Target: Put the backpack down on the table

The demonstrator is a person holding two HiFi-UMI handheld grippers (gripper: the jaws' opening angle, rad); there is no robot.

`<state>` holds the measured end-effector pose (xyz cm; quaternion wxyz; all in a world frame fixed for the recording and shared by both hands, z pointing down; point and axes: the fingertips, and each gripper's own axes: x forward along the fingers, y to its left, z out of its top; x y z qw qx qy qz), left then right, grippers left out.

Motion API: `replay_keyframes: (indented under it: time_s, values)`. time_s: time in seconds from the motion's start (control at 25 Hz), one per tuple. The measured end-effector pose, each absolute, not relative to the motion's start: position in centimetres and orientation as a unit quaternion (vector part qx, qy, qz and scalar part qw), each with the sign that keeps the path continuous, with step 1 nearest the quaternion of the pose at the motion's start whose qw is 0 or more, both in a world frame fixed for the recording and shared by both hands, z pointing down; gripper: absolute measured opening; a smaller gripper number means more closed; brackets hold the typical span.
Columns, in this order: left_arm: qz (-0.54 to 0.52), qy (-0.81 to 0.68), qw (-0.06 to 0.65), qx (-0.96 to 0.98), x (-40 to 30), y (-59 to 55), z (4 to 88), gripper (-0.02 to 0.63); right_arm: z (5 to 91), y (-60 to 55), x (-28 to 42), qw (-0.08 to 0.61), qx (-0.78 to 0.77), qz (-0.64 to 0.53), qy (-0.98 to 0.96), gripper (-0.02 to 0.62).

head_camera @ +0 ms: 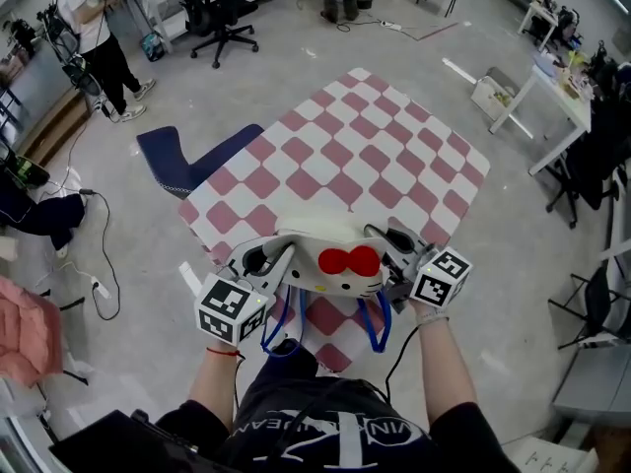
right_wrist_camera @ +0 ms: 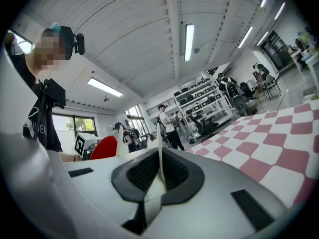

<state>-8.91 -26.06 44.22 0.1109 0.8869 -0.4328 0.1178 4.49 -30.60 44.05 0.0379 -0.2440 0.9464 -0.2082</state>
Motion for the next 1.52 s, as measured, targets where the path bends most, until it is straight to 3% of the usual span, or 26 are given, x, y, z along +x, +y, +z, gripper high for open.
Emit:
replay_keyframes:
  time_s: [1.52]
  values:
    - [0.126,-0.386,0.084,0.91,-8.7,-42.2,44.3,0.055,44.7,-46.9,4.8,0.078,-0.29,-0.2,0.933,0.014]
